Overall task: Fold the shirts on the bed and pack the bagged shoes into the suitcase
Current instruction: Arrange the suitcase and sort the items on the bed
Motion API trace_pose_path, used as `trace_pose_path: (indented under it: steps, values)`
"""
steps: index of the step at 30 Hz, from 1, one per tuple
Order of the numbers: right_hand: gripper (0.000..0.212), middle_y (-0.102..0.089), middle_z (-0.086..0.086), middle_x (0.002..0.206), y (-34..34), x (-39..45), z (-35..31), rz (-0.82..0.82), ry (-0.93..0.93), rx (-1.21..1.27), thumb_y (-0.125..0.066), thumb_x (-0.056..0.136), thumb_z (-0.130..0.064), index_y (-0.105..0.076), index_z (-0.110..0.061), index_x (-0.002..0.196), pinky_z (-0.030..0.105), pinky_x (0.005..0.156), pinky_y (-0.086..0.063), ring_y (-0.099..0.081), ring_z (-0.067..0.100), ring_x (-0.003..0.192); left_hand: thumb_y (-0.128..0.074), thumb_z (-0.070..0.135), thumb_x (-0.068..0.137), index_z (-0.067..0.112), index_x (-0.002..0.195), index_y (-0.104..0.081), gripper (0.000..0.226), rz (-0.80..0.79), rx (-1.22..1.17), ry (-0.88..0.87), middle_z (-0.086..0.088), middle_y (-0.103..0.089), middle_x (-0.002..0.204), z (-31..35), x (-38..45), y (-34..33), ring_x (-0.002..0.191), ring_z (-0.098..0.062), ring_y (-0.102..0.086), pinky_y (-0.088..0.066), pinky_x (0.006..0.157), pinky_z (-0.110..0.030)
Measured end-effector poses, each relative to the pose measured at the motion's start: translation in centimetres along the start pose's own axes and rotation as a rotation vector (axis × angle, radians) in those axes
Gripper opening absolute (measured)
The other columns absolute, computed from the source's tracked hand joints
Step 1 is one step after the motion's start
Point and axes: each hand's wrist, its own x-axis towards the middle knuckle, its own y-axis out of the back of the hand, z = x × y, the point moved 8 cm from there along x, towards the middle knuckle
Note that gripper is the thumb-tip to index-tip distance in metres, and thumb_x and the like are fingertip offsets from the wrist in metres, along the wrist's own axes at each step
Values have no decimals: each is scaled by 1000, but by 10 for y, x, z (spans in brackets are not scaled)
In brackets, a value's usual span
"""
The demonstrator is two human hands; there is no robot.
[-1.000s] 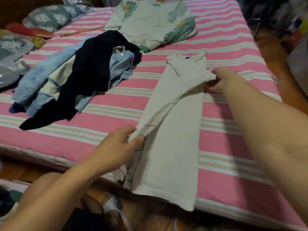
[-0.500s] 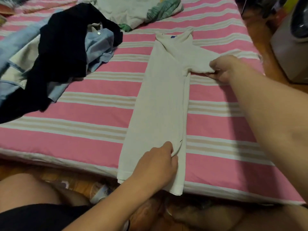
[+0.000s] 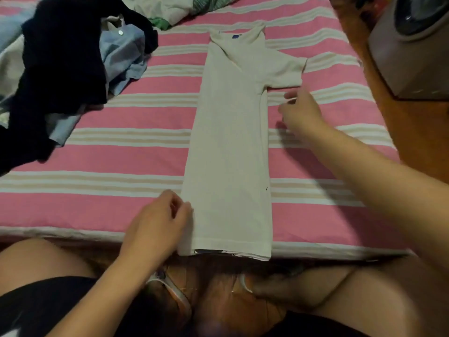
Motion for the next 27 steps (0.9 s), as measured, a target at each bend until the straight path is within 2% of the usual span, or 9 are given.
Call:
trace_pose_path:
  steps: [3, 6, 8, 13, 16, 19, 21, 23, 27]
  values:
    - [15, -73, 3, 79, -13, -105, 24, -178, -18, -104, -55, 95, -26, -63, -14, 98, 33, 64, -51, -68, 23, 67, -60, 52, 94, 20, 78, -61, 36, -16, 33, 117, 3, -67, 72, -41, 10, 6, 69, -17, -62, -55, 73, -40]
    - [35, -65, 5, 52, -21, -170, 45, -290, -110, -176, -60, 93, -35, -64, -6, 73, 30, 56, -50, -60, 20, 45, -66, 46, 90, 16, 61, -53, 44, -171, -76, 105, 1, -58, 56, -36, 15, -16, 59, -20, -56, -47, 63, -32]
    - [38, -54, 0, 43, -29, -190, 58, -369, -230, -94, -66, 92, -35, -56, -8, 67, 23, 45, -37, -46, 17, 37, -66, 37, 91, 15, 64, -53, 37, -212, -151, 68, 2, -57, 57, -30, 9, -20, 59, -18, -53, -42, 60, -31]
    - [24, -53, -8, 42, -49, -209, 66, -496, -323, 22, -68, 95, -25, -63, -16, 74, 18, 40, -30, -39, 8, 33, -60, 6, 90, 14, 72, -50, 23, -211, -758, 199, -5, -48, 62, -49, -9, -24, 64, -22, -45, -38, 65, -35]
    - [21, -61, -4, 45, -52, -213, 60, -603, -312, -170, -67, 96, -32, -67, -14, 86, 17, 43, -36, -46, 10, 36, -64, 10, 96, 12, 84, -57, 15, -446, -1015, 323, -14, -64, 80, -59, -18, -43, 79, -25, -64, -57, 69, -38]
    - [33, -72, 9, 64, -42, -191, 36, -670, -332, -233, -65, 96, -35, -67, -2, 91, 24, 52, -47, -59, 19, 47, -72, 15, 92, 3, 104, -61, 20, -566, -864, 291, -18, -71, 104, -67, -15, -41, 89, -26, -72, -61, 83, -42]
    - [27, -70, 9, 63, -21, -134, 19, -420, -323, -120, -63, 97, -25, -62, -2, 83, 23, 50, -48, -61, 18, 47, -76, 23, 90, 9, 110, -65, 26, -625, -634, 198, -12, -76, 104, -60, -5, -28, 92, -31, -74, -59, 91, -50]
    - [18, -74, 14, 83, 0, -65, 5, -138, -253, -89, -62, 93, -23, -63, -6, 86, 32, 65, -58, -67, 22, 65, -76, 43, 88, 18, 99, -71, 28, -652, -289, 44, -3, -77, 88, -43, 11, -10, 80, -22, -73, -60, 85, -48]
    - [6, -70, 10, 98, 18, 35, 18, 102, -307, 146, -60, 88, -18, -59, -14, 92, 41, 81, -58, -65, 27, 83, -62, 45, 94, 11, 86, -73, 36, -228, 237, -130, -7, -75, 77, 3, 90, 46, 72, -21, -68, -56, 77, -37]
